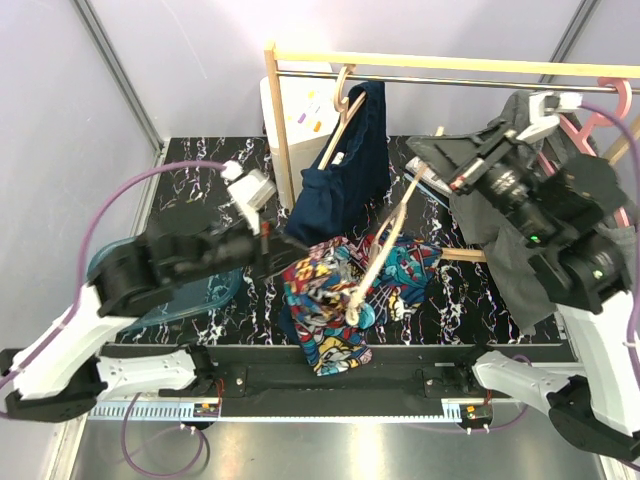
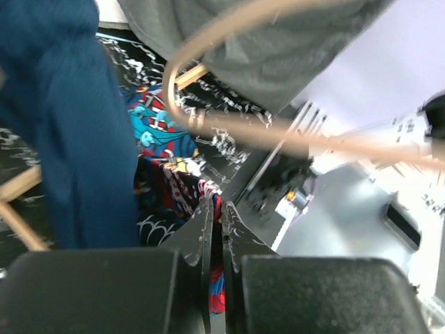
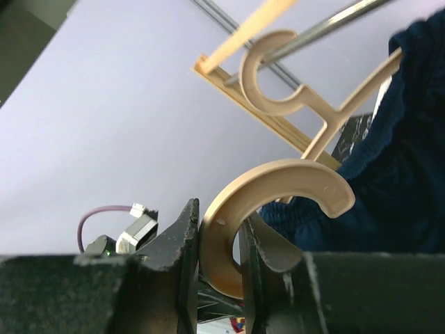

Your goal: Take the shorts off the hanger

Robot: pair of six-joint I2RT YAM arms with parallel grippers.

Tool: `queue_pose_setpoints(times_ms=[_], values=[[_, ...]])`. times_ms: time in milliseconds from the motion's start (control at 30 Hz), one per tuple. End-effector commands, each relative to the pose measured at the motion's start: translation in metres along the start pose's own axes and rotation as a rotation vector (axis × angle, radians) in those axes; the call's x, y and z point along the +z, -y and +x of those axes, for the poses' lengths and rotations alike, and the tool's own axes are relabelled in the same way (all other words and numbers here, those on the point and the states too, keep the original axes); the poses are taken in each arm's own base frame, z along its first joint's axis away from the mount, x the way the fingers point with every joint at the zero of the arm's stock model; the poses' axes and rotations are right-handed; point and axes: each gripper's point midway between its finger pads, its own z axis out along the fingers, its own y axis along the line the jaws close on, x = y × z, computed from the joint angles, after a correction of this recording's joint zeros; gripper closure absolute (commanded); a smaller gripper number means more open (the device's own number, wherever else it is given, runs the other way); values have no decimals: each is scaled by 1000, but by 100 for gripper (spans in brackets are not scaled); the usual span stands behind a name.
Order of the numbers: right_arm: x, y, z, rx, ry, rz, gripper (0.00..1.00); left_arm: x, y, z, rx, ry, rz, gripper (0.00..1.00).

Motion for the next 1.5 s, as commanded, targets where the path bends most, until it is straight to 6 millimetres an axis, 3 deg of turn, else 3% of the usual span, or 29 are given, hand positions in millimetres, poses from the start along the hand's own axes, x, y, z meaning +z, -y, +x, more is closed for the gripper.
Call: queue_pose_setpoints(times_ms=[0, 67, 100, 200, 233, 333, 433, 767, 800, 867, 900, 933, 1000, 1133, 1200, 1267, 1300, 1333, 1467], values=[[-19, -14, -27, -97, 95, 11, 100, -68, 13, -6, 169, 40, 84, 100], [-18, -11, -28, -111, 100, 29, 100, -91, 3, 0, 194, 22, 35, 100], [-14, -9, -27, -119, 96, 36, 100, -105, 3, -8, 200, 55, 19, 100], [-5, -5, -24, -136, 74, 43, 100, -136, -26, -21, 205, 114, -163, 100], [-3, -6, -24, -140, 66, 41, 100, -154, -40, -40, 198, 188, -270, 100], [7, -2, -20, -156, 36, 49, 100, -187, -72, -68, 174, 307, -501, 100], [14, 0, -18, -169, 16, 53, 100, -197, -86, -94, 193, 392, -626, 100], [22, 14, 0, -137, -67, 87, 100, -196, -83, -197, 330, 625, -846, 100], [22, 15, 2, -131, -74, 89, 100, -184, -82, -203, 355, 617, -847, 100], [23, 18, 6, -119, -88, 97, 100, -182, -84, -218, 395, 632, -878, 100], [23, 17, 8, -115, -98, 93, 100, -159, -86, -223, 403, 609, -846, 100], [24, 18, 9, -104, -106, 94, 100, -174, -98, -231, 390, 630, -908, 100], [26, 17, 14, -90, -131, 85, 100, -161, -106, -243, 362, 645, -864, 100], [28, 17, 22, -72, -178, 82, 100, -215, -121, -280, 323, 840, -1016, 100], [28, 18, 24, -69, -191, 89, 100, -227, -126, -297, 325, 895, -1068, 100], [28, 21, 30, -61, -219, 96, 100, -260, -112, -314, 344, 1030, -1112, 100], [29, 23, 32, -55, -229, 100, 100, -265, -111, -317, 361, 1052, -1133, 100], [31, 26, 35, -46, -244, 107, 100, -280, -101, -326, 374, 1133, -1134, 100], [36, 30, 40, -48, -266, 112, 100, -306, -67, -338, 456, 1254, -1096, 100]])
